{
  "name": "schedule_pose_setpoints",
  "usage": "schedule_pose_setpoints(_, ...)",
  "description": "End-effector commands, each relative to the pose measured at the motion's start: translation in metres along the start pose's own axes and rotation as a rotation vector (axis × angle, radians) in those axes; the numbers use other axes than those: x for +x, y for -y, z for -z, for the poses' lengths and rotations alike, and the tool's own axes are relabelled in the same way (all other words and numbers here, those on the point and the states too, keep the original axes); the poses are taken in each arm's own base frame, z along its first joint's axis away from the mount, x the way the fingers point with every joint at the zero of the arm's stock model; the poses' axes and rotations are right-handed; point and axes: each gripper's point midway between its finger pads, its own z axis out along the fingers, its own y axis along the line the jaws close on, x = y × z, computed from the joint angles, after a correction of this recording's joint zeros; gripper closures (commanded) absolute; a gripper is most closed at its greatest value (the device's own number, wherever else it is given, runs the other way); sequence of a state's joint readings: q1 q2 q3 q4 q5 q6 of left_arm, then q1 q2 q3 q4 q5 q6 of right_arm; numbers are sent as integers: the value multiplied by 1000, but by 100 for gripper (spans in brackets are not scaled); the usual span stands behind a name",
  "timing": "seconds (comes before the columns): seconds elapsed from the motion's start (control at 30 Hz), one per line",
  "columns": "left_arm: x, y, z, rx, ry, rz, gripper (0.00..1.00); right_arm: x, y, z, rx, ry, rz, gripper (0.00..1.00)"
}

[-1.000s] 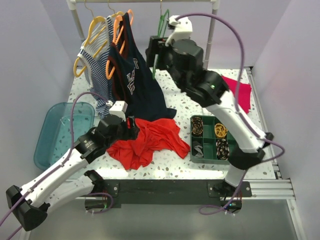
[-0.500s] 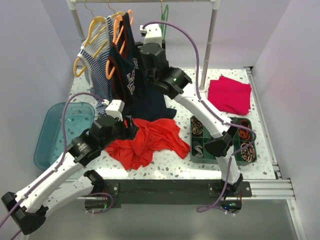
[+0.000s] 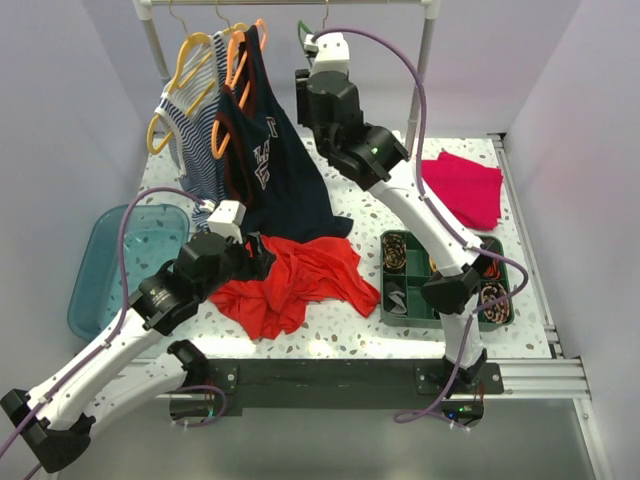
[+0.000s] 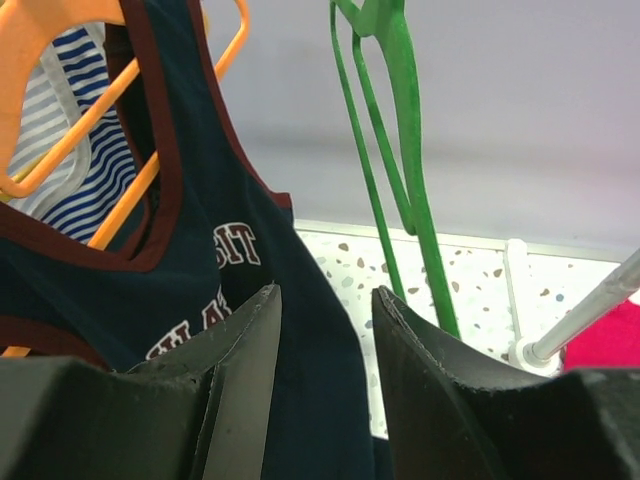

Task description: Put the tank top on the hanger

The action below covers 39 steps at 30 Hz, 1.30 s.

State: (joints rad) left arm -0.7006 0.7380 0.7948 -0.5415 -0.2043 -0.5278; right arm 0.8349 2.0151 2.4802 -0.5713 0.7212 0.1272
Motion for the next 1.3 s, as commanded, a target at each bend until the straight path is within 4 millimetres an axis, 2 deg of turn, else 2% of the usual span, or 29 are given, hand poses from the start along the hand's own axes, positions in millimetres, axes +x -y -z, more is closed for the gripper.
schedule_pose_setpoints(0.0,-7,4,2,21,22,-7,31,-25,19,11,-83,8,-66,57)
schedule_pose_setpoints(0.03,-6,3,2,18,23,-7,31,-28,18,9,-119,21,-78,57)
schedule_pose_setpoints(0.07,-6,2,2,15,22,-7,31,-22,18,9,-127,9,-70,56)
schedule_pose_setpoints(0.1,-4,2,1,14,18,-10,31,-33,22,15,-138,37,-73,56)
schedule_pose_setpoints(0.23,-1,1,-1,15,10,-9,31,-48,30,23,-160,67,-32,51)
schedule_pose_setpoints(0.37,0,2,-3,18,12,-10,31,-55,29,30,-209,96,9,47)
schedule_pose_setpoints(0.47,2,1,-4,17,6,-15,31,-56,35,31,-191,102,39,44)
schedule_pose_setpoints(0.5,2,1,-4,17,3,-16,31,-56,44,27,-167,103,78,44)
schedule_pose_setpoints(0.57,2,1,-4,19,4,-20,30,-54,49,22,-182,95,91,42)
schedule_pose_setpoints(0.6,1,2,-3,21,8,-20,30,-53,60,15,-175,90,98,41)
schedule_pose_setpoints(0.67,1,2,-3,20,6,-25,30,-50,59,8,-247,83,118,35)
schedule_pose_setpoints(0.7,1,2,-2,20,6,-25,30,-50,72,1,-252,78,136,32)
schedule_pose_setpoints(0.73,1,1,-2,19,5,-28,30,-48,65,-1,-327,75,146,29)
schedule_pose_setpoints(0.77,0,2,-1,21,8,-28,30,-51,68,-3,-344,79,152,28)
schedule_pose_setpoints(0.83,0,1,0,20,7,-31,30,-43,85,-18,-355,51,162,25)
schedule_pose_setpoints(0.87,-2,1,1,17,11,-30,30,-45,78,-16,-428,54,159,25)
schedule_pose_setpoints(0.9,-1,1,1,17,10,-30,30,-41,88,-23,-432,40,151,25)
schedule_pose_setpoints(0.97,-2,0,2,12,15,-33,30,-41,84,-22,-507,39,131,25)
schedule_pose_setpoints(1.17,-1,0,0,11,9,-31,30,-28,79,-25,-554,3,80,25)
schedule_pose_setpoints(1.23,0,0,0,15,7,-31,30,-33,79,-20,-550,14,47,26)
schedule_pose_setpoints(1.27,0,0,0,13,6,-30,30,-25,78,-22,-548,-4,34,26)
